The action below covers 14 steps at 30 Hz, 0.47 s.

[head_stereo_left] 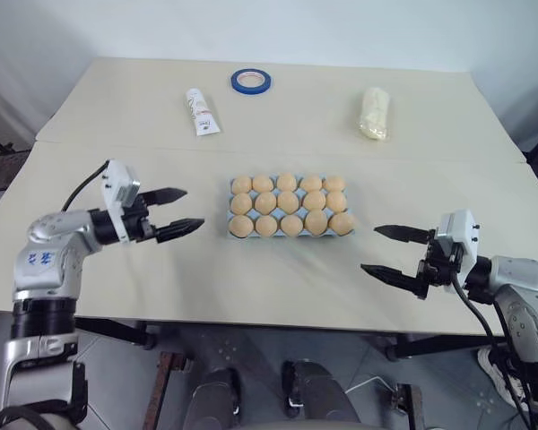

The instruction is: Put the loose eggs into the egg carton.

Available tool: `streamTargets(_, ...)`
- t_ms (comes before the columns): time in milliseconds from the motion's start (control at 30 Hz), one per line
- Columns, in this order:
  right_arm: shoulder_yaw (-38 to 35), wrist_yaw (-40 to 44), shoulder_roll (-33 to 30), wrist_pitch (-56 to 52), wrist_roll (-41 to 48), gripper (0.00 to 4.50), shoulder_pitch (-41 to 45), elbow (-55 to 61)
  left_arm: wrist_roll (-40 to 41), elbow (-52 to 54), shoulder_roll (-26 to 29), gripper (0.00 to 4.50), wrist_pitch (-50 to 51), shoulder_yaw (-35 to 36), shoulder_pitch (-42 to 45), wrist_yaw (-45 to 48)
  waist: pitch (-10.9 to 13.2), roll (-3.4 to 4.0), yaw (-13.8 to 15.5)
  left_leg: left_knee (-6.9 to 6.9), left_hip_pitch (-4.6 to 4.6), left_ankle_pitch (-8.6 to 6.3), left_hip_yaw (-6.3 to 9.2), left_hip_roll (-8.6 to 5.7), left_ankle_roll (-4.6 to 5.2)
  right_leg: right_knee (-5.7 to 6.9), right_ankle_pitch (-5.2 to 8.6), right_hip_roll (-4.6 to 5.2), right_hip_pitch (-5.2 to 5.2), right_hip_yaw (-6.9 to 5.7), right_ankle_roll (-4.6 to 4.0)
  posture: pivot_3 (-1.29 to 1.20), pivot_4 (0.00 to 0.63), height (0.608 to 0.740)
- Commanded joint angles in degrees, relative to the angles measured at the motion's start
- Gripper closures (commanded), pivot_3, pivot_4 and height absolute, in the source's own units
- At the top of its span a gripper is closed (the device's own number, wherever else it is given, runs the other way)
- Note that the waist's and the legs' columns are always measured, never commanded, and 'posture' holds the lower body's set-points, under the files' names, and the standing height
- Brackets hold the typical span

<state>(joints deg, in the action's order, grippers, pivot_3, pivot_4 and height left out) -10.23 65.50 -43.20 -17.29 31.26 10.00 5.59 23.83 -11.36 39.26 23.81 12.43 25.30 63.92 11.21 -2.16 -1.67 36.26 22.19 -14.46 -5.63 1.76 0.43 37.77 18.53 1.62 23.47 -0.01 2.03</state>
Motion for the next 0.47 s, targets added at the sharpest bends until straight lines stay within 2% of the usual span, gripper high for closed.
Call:
streamTargets(33,1.31,1.34,0.47,1.70,-0.77,0.00,2.37,-1.13,-0.62,4.36,1.84,0.04,-3.58,1.12,-2.73,-0.94,0.00,0.00,0.13,-0.01,0.00,0.00,0.03,0.00,0.00,0.00,0.01,0.01,0.00,-0.02,-0.03,0.00,0.150,0.740)
streamTargets(467,4.13,3.20,1.52,2.21,-2.13,0.00,6.56,-4.38,1.81,8.02,1.81,0.04,-5.09,2.37,-7.29,-3.09,0.00,0.01,0.05,-0.24,0.04,-0.04,0.09,0.00,-0.06,-0.18,0.07,0.08,0.04,-0.13,-0.12,0.00,0.150,0.740)
